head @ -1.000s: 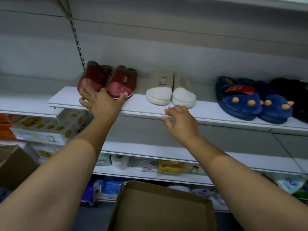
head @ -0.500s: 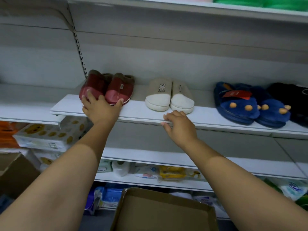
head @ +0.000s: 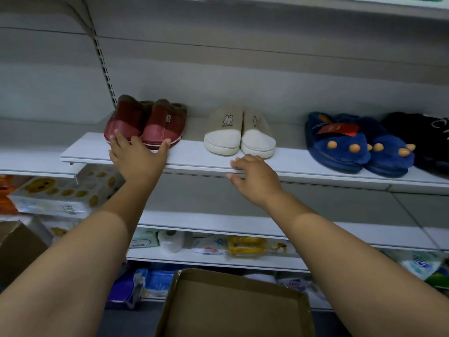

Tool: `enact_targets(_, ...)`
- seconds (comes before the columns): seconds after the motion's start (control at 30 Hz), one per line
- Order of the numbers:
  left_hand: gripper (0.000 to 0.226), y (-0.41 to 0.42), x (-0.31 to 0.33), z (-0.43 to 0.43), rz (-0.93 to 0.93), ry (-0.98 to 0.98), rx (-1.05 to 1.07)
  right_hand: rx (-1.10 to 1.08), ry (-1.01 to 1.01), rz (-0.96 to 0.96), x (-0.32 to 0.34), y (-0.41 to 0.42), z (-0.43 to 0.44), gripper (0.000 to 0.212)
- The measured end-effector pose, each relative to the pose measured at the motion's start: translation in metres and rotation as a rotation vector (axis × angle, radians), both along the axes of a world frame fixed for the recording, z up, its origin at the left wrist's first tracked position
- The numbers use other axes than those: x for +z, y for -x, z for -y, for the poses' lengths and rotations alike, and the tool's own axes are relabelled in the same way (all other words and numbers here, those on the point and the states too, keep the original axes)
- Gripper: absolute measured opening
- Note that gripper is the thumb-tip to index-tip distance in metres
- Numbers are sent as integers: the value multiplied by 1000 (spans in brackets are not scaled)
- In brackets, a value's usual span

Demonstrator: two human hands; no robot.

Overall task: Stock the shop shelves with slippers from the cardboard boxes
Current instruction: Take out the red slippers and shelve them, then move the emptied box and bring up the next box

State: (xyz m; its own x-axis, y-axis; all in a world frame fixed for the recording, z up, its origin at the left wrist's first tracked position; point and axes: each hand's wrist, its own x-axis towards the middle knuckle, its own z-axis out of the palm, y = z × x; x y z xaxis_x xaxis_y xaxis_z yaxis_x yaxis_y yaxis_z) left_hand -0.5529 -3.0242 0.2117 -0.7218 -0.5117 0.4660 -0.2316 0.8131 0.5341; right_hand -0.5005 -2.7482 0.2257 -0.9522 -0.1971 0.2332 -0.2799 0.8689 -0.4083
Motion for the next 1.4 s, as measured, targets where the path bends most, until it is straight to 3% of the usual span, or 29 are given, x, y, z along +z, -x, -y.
enact_targets(0.2,84,-53,-13,-27,-22,-1,-201,103,-111,112,9,-10,-10,63)
enact_targets(0.33,80,-99,-20,-48,1,154,-400,143,-71,43,-2,-41,-32,68)
enact_targets(0.53,77,-164,-27,-91,60,323,-622,-12,37,71,-17,-114,-97,72)
enact_targets(0.87,79,-312,-84,-238,221,158,-719,-244,9,205,-63,-285,-238,86)
enact_targets(1.2,74,-455,-126,-431,329,170,-919,-478,-21,400,-120,-476,-425,88)
enact_targets(1.4,73,-496,-146,-513,395,183,-1042,-647,19,477,-143,-557,-506,81)
